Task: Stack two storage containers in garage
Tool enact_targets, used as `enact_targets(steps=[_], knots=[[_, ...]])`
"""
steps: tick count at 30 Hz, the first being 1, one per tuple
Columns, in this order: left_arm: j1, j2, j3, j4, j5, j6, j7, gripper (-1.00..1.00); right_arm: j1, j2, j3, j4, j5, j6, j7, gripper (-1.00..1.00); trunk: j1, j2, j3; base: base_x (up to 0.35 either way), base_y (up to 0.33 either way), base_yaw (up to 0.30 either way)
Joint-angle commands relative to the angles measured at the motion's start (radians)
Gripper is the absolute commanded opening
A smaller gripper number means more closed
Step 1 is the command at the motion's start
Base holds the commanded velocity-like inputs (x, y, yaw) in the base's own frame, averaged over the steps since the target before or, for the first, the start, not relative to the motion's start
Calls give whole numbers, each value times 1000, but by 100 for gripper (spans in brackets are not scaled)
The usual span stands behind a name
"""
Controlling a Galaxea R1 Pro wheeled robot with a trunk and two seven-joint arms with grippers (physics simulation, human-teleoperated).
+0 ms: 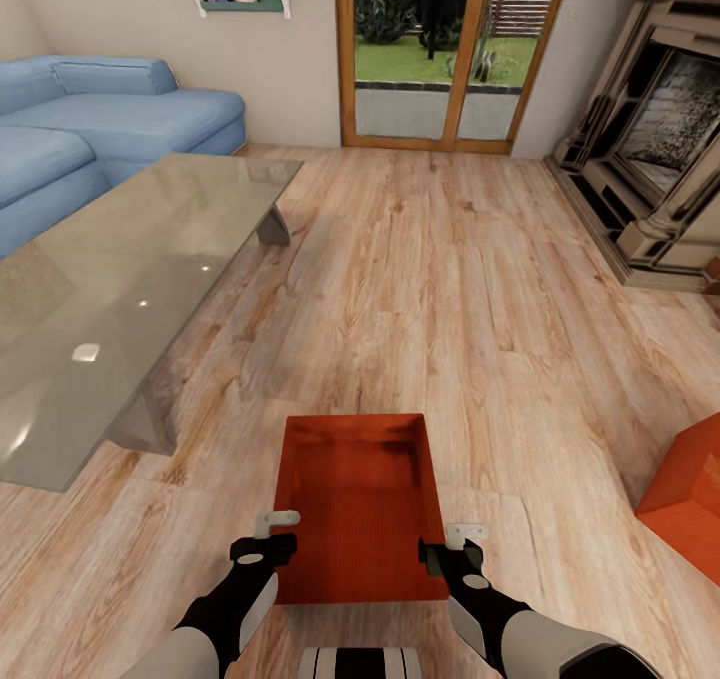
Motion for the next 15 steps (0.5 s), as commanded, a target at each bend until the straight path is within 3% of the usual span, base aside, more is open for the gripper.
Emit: enact_targets(steps=[1, 15], knots=[[0, 1, -7, -2, 6, 6, 7, 100, -1, 0, 9, 1, -9, -3, -3, 100, 0, 0, -1, 0, 0, 0], [0, 1, -4, -2, 6, 7, 7, 100, -1, 2, 9, 1, -13, -3, -3, 100, 19, -35, -16, 0, 0, 0]])
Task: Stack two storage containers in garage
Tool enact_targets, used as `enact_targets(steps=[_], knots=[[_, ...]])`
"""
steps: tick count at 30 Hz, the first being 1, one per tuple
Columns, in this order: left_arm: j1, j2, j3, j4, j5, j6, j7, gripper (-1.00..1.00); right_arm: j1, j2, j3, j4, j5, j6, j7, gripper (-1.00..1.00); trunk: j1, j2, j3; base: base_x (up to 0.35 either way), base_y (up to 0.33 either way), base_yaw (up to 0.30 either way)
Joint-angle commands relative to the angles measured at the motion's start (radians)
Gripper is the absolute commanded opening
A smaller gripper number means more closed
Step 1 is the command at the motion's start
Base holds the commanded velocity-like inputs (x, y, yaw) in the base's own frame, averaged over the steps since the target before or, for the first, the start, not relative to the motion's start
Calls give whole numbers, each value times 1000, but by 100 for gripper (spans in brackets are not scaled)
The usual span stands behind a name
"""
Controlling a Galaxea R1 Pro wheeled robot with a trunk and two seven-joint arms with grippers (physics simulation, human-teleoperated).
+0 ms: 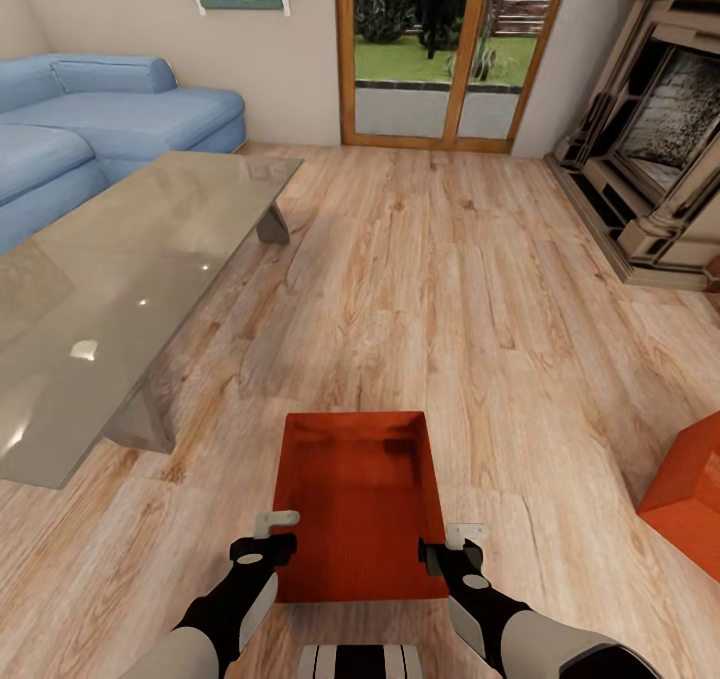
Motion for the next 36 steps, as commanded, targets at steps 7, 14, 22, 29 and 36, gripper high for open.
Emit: enact_targets(steps=[7, 14, 22, 29, 36], knots=[[0, 0, -6, -3, 6, 3, 8, 100, -1, 0, 9, 1, -11, -3, -3, 100, 0, 0, -1, 0, 0, 0], [0, 2, -5, -2, 6, 4, 8, -100, -1, 1, 9, 1, -11, -3, -3, -100, 0, 0, -1, 0, 0, 0], [0, 1, -7, -2, 7, 6, 8, -100, -1, 1, 9, 1, -11, -3, -3, -100, 0, 0, -1, 0, 0, 0], [0, -1, -8, -2, 7, 9, 9, -100, -1, 1, 9, 1, -11, -3, -3, -100, 0, 0, -1, 0, 0, 0], [0, -1, -6, -2, 7, 9, 9, -100, -1, 1, 9, 1, -11, -3, -3, -100, 0, 0, -1, 0, 0, 0]])
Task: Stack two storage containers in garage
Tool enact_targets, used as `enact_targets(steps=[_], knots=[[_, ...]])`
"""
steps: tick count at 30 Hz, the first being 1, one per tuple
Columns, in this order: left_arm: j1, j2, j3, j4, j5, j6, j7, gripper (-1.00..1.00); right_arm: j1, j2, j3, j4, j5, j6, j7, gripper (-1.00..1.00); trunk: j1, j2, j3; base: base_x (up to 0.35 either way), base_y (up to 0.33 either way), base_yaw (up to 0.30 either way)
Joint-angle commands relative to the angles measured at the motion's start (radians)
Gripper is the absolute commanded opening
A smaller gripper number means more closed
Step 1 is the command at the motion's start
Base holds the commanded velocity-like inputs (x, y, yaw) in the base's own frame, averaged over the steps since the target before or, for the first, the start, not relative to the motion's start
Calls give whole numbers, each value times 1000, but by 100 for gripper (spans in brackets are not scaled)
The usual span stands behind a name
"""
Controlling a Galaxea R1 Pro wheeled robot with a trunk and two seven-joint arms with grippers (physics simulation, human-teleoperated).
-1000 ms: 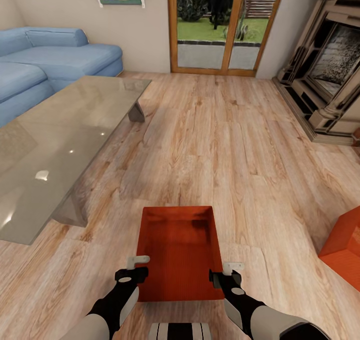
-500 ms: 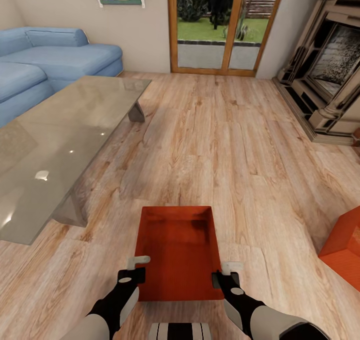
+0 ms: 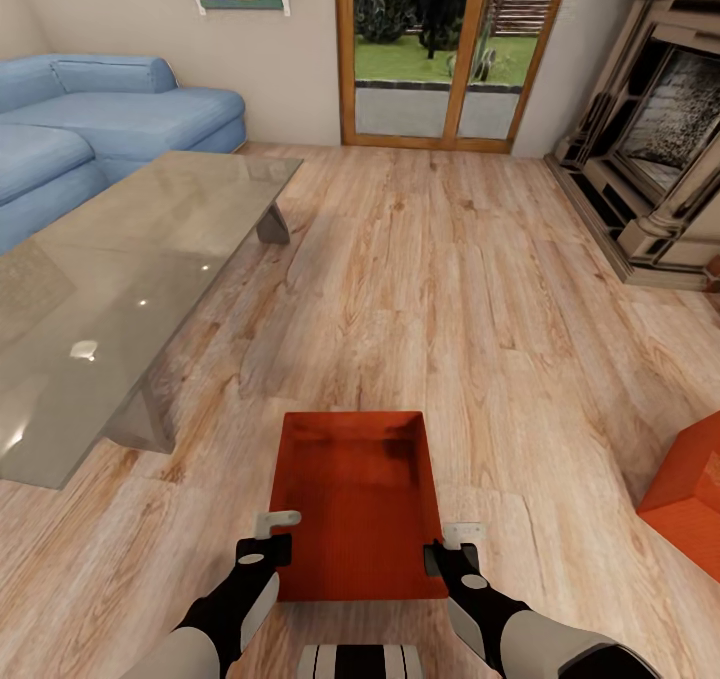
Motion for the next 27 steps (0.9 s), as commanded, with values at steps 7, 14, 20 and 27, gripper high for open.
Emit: enact_targets(steps=[7, 14, 20, 27], knots=[[0, 3, -1, 2, -10, 9, 14, -100, -1, -1, -15, 2, -23, -7, -8, -100, -19, 35, 15, 0, 0, 0], [0, 4, 1, 6, -10, 9, 14, -100, -1, -1, -15, 2, -23, -8, -8, -100, -46, 84, 37, 0, 0, 0], [0, 3, 1, 4, -10, 9, 14, -100, -1, -1, -14, 2, -23, -7, -8, -100, -69, 126, 56, 0, 0, 0], [0, 5, 1, 2, -10, 9, 14, -100, -1, -1, -14, 2, -23, -6, -8, -100, -96, 175, 78, 0, 0, 0]])
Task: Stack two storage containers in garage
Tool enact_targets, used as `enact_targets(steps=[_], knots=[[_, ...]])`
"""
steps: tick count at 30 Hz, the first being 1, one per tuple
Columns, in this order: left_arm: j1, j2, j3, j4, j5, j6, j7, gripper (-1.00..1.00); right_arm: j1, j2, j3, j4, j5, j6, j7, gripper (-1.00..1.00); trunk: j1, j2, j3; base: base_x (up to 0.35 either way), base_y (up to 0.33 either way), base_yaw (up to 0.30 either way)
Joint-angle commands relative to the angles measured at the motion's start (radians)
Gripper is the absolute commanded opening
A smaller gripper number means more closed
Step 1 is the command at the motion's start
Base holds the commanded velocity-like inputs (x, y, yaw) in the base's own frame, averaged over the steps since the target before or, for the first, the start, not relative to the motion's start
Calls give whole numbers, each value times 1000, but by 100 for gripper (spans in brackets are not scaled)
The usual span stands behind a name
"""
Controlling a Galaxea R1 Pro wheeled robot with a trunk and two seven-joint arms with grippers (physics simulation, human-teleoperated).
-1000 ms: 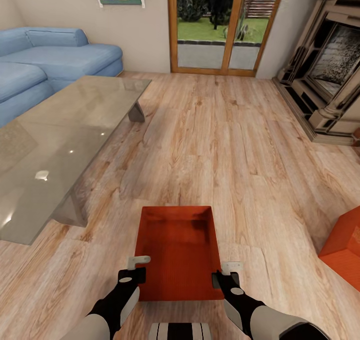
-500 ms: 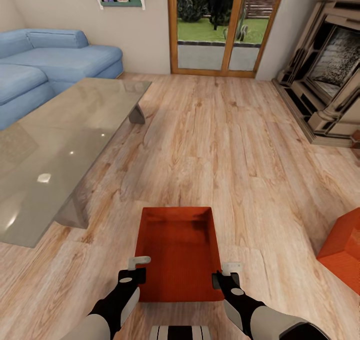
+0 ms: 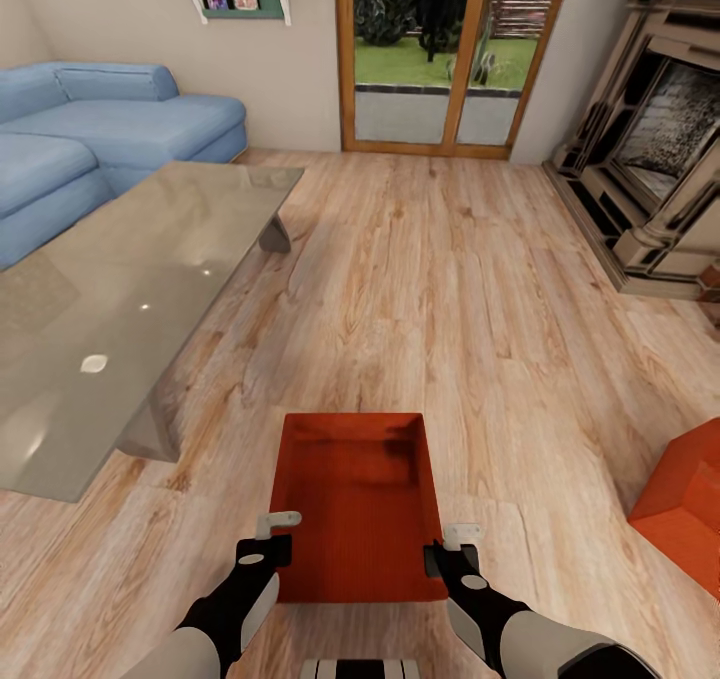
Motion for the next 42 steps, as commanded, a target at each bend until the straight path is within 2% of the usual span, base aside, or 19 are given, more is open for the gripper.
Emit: enact_targets(steps=[1, 42], knots=[[0, 6, -4, -1, -2, 9, 16, -100, -1, -2, -16, 0, -19, -8, -7, -100, -4, 7, 3, 0, 0, 0], [0, 8, -2, -1, 4, 8, 13, -100, -1, 1, -16, 2, -17, -11, -14, -100, -161, 294, 131, 0, 0, 0]])
